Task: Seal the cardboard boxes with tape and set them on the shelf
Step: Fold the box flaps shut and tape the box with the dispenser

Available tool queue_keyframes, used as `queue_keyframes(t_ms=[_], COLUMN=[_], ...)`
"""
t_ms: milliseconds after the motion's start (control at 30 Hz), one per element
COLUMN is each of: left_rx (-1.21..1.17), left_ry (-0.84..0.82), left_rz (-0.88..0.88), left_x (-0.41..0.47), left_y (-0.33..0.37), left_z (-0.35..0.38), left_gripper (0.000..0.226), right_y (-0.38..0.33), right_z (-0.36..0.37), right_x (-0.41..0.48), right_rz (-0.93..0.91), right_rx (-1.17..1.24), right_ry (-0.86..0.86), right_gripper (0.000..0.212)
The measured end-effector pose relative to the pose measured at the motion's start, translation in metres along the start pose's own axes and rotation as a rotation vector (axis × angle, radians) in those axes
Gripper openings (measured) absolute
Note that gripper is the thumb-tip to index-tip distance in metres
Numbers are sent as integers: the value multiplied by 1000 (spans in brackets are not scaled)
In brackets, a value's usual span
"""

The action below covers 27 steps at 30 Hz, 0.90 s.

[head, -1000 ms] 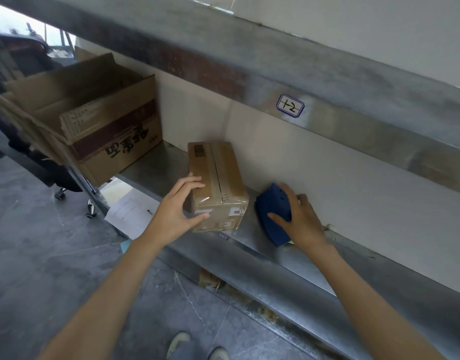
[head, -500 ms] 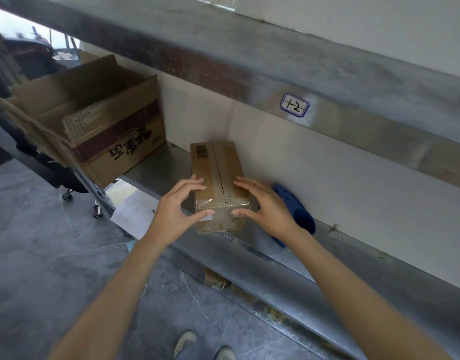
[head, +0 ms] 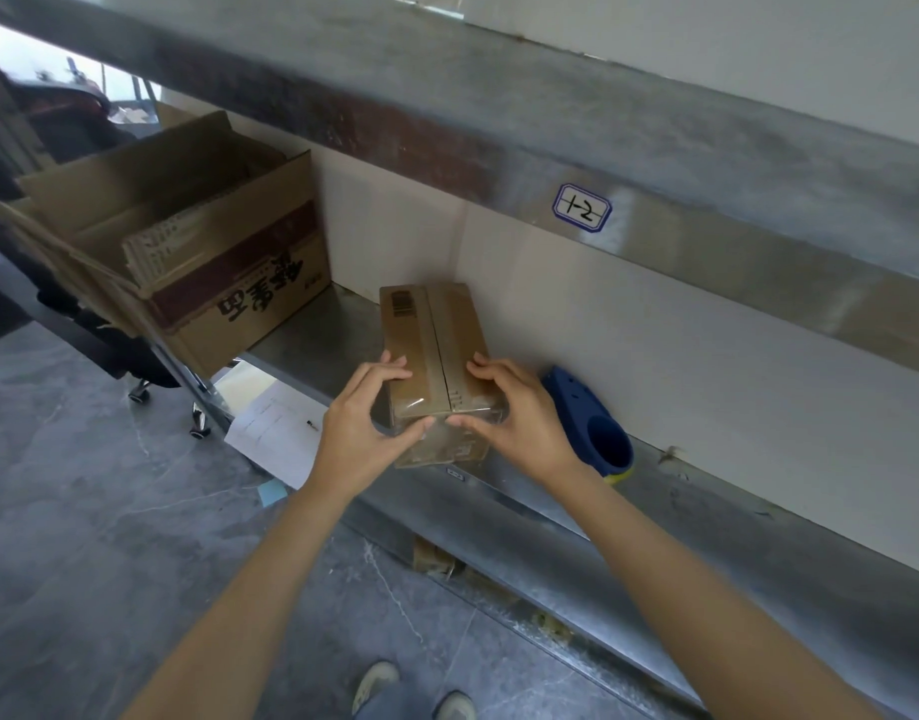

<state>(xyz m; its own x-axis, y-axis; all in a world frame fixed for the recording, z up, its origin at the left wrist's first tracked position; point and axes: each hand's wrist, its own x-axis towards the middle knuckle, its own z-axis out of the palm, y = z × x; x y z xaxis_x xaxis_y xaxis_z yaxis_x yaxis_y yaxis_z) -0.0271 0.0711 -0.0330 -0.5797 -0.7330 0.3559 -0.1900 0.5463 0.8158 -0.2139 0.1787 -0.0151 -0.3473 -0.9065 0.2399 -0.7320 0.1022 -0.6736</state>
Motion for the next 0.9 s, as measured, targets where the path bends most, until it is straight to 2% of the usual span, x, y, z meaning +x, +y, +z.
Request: queue_keyframes(t_ms=[100, 200, 300, 433, 533, 700, 900], left_rx=[-10, -19, -26, -63, -110, -145, -131], left_ry=[-22, 46, 90, 63, 35, -15, -10], left_rz=[-30, -44, -51, -52, -84, -101, -97], left_x=[2, 0, 0, 1, 2, 1, 1], left_y=[1, 5, 4, 0, 1, -1, -1], left_z=[-6, 1, 5, -1, -3, -6, -4], left_gripper=[47, 37, 37, 37, 38, 36, 41], right_y=[-2, -7, -7, -2, 2, 4, 7], right_z=[-8, -5, 0, -5, -9, -15, -17], right_x=[0, 0, -1, 2, 3, -2, -1], right_rz=[18, 23, 35, 63, 78, 62, 35], right_rx=[23, 13, 42, 162, 232, 203, 201], right_ry=[-40, -14, 41, 46, 41, -63, -86], right_gripper=[69, 55, 42, 29, 33, 36, 43])
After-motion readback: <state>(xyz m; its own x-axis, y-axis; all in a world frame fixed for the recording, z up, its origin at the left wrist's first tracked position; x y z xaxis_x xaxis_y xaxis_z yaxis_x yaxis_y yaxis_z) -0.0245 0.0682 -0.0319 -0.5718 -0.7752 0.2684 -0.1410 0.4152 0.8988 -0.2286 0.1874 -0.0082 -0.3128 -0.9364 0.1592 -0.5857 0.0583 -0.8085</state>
